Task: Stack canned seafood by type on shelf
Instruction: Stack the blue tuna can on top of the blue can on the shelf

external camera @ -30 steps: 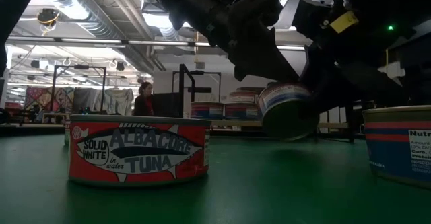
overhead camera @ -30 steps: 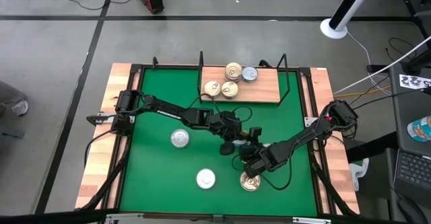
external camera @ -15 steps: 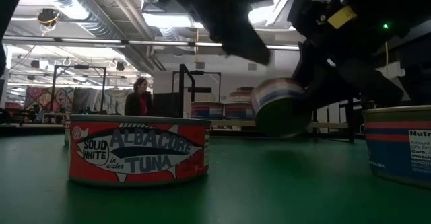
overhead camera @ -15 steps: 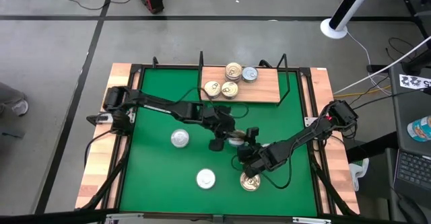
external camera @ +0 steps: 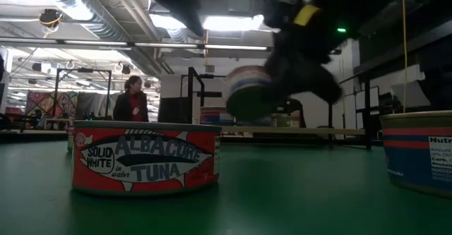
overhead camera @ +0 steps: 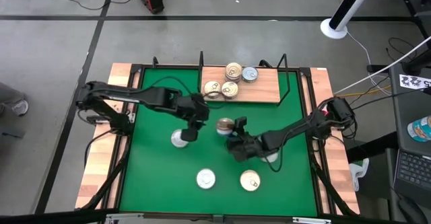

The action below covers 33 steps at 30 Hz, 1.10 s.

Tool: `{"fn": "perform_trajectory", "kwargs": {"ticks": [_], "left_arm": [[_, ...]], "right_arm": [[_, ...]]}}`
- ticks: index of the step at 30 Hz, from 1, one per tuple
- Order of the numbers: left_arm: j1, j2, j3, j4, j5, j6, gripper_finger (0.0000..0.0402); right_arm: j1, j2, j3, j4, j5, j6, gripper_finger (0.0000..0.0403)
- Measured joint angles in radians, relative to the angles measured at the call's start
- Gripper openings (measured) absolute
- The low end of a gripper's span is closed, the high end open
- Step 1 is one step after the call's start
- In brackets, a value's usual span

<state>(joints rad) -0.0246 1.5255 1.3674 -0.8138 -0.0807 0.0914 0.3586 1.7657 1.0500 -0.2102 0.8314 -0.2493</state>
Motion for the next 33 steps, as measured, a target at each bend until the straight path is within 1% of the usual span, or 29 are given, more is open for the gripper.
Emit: {"fn": "perform_trajectory", "kwargs": {"ticks": [2, 4, 9, 13, 16, 20, 22, 26, 29, 33], "left_arm": [[-0.001, -0.034, -0.006, -0.053, 0.000, -0.045, 0.0136], [-0.002, -0.067, -0.030, -0.070, 0.000, -0.078, 0.0136], [-0.009, -0.136, -0.132, -0.060, -0.001, -0.160, 0.0136], [-0.025, -0.150, -0.208, -0.033, -0.001, -0.202, 0.0136], [-0.037, -0.150, -0.252, 0.012, -0.002, -0.194, 0.0136], [-0.041, -0.149, -0.304, 0.092, -0.001, -0.189, 0.0136], [-0.041, -0.149, -0.319, 0.131, -0.002, -0.189, 0.0136], [-0.041, -0.149, -0.342, 0.179, -0.003, -0.189, 0.0136], [-0.041, -0.149, -0.342, 0.181, -0.002, -0.189, 0.0136], [-0.041, -0.149, -0.342, 0.189, -0.003, -0.189, 0.0136]], "right_arm": [[-0.032, 0.000, 0.013, 0.043, 0.000, -0.056, 0.0196], [-0.064, -0.001, 0.022, 0.091, 0.001, -0.123, 0.0196], [-0.150, -0.001, 0.033, 0.234, -0.003, -0.321, 0.0196], [-0.225, -0.001, 0.033, 0.334, -0.006, -0.459, 0.0196], [-0.284, -0.001, 0.033, 0.390, -0.068, -0.547, 0.0196], [-0.367, -0.001, 0.033, 0.423, -0.206, -0.594, 0.0196], [-0.407, -0.001, 0.033, 0.424, -0.254, -0.602, 0.0196], [-0.474, -0.001, 0.032, 0.425, -0.295, -0.632, 0.0196], [-0.512, -0.001, 0.032, 0.425, -0.320, -0.651, 0.0196], [-0.547, -0.001, 0.032, 0.426, -0.390, -0.654, 0.0196]]}}
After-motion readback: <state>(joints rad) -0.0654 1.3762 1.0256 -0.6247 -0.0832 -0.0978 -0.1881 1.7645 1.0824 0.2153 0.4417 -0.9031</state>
